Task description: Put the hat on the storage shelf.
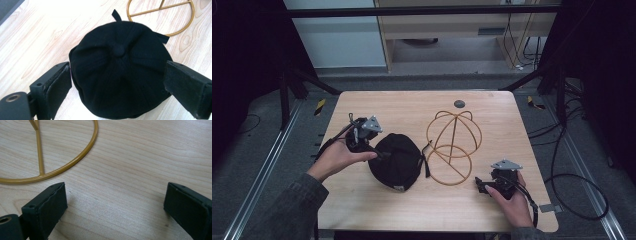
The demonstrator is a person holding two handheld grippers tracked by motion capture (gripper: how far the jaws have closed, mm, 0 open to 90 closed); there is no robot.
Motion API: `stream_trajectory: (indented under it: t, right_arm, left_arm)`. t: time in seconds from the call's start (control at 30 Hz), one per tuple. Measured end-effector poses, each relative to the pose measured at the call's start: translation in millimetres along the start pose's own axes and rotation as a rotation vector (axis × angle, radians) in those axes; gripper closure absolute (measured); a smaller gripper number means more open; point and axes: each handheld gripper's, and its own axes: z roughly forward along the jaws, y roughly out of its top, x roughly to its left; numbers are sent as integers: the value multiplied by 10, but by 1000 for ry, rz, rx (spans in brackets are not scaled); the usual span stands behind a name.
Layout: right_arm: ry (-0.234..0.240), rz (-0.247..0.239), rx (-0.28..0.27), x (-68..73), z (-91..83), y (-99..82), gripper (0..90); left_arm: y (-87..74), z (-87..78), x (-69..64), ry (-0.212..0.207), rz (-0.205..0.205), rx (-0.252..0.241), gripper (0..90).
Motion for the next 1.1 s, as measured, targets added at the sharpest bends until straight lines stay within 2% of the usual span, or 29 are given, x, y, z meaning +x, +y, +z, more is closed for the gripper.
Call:
stream_trajectory:
  t: [0.03,0.13,0.4,0.53,0.7,0.87,0.97,1.03,1.1]
  right_arm:
    - [1,2,0,1,0,0,49]
    - [1,3,1,2,0,0,49]
    - [0,0,0,0,0,0,49]
    - [1,3,1,2,0,0,49]
    - [0,0,0,0,0,0,49]
    - [1,3,1,2,0,0,49]
    - [1,3,1,2,0,0,49]
    - [0,-1,0,-1,0,0,49]
    - [0,0,0,0,0,0,49]
  left_arm:
    - [37,7,-7,4,13,14,74]
    - [79,29,-21,-7,25,16,71]
    - [92,139,15,-11,17,55,57]
    - [153,162,28,-13,28,80,107]
    - [178,196,111,-10,0,97,157]
    - [159,263,131,-53,-10,110,254]
    - [157,306,101,-64,-4,121,311]
    - [157,341,101,-86,-15,136,387]
    - [163,374,106,-84,-16,141,412]
